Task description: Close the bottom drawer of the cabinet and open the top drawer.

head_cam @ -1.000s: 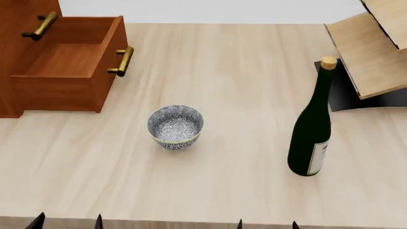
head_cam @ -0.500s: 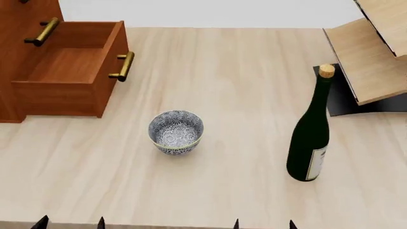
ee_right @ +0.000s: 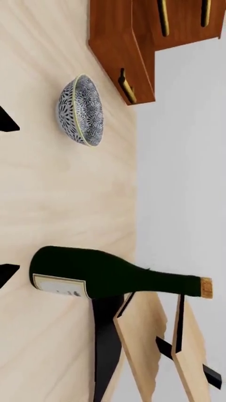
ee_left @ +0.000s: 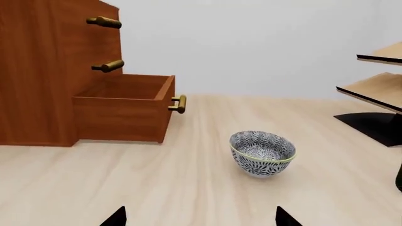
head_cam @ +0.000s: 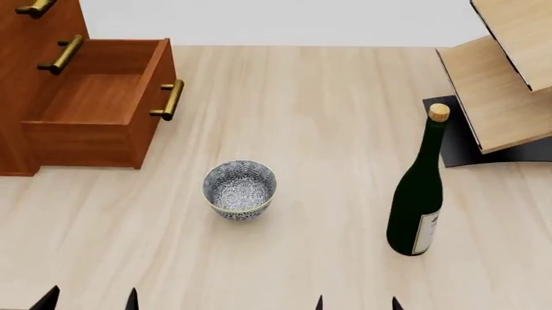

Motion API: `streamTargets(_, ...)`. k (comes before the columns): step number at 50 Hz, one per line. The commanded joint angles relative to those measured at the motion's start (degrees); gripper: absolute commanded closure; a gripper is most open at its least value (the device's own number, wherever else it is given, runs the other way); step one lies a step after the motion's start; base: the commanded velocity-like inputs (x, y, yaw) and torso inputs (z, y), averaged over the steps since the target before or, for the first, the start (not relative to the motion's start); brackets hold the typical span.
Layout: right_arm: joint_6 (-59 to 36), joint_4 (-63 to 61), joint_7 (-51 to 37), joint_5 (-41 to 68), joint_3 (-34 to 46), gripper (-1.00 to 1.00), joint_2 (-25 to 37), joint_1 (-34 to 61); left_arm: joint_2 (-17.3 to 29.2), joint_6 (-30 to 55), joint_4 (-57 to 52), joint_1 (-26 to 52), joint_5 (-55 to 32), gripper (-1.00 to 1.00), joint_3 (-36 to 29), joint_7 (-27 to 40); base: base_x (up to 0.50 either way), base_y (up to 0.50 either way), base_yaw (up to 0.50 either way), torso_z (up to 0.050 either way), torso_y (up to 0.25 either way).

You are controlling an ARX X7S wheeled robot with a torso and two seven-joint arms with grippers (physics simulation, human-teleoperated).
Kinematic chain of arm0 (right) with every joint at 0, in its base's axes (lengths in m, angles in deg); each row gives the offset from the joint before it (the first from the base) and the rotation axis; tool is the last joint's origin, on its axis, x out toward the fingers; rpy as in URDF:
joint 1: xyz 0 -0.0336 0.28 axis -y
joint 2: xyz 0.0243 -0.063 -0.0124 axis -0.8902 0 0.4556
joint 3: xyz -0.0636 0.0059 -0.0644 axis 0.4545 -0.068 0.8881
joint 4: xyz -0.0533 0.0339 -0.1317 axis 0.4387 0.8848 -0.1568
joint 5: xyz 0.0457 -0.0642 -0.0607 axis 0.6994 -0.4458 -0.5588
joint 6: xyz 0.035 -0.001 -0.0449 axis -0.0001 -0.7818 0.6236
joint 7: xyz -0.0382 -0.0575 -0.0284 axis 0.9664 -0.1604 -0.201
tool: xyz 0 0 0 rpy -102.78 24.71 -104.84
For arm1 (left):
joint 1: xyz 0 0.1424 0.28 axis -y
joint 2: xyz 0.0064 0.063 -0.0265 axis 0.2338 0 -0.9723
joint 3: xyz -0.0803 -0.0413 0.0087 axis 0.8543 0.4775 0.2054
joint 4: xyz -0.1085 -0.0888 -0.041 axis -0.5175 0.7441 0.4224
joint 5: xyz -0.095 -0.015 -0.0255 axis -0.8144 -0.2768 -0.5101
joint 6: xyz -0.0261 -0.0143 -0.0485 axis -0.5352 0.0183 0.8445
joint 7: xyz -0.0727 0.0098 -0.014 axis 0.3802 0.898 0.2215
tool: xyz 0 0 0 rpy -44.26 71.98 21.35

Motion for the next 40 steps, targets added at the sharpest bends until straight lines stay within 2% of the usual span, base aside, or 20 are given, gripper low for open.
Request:
streamTargets(1,-0.95,-0.88,-0.97,0.53,0.92,-1.00,0.92,0.48,1.06,0.14,-1.48,0.28,-0.14,-1.00,-1.02,0.84,0.00,0.00,0.00,0.050,0.000)
streamTargets(13,-4.45,-3.63,-1.60,0.88,1.74,-1.00,2.25,2.40,2.50,0.48,-4.45,1.68,0.40,-1.00,-1.65,1.67,0.00,0.00,0.00,0.050,0.000)
streamTargets(14,-5.34,-4.32,-1.46,1.24,1.66,-1.00,2.46,2.90,3.04,-1.40,-4.66,2.08,1.30,-1.00,-1.97,1.33,0.00,0.00,0.00,0.000,0.000)
streamTargets(16,-6.82,-5.17,-1.56,0.84,1.94,-1.00,2.99,3.75,3.34,1.43,-6.28,3.24,0.74,-1.00,-1.62,1.67,0.00,0.00,0.00,0.000,0.000)
streamTargets(18,-7.88,-5.79,-1.44,1.19,1.84,-1.00,3.32,4.50,4.20,0.17,-6.98,4.12,1.44,-1.00,-2.16,0.94,0.00,0.00,0.00,0.000,0.000)
streamTargets(25,-11.44,-7.18,-0.98,3.03,1.40,-1.00,3.87,7.13,6.17,6.08,-13.30,7.82,1.75,-1.00,-2.49,0.90,0.00,0.00,0.00,0.000,0.000)
streamTargets(40,-18.62,-10.82,-1.16,3.97,2.81,-1.00,4.55,12.63,7.64,18.17,-22.93,21.48,-2.61,-1.00,1.14,2.11,0.00,0.00,0.00,0.000,0.000)
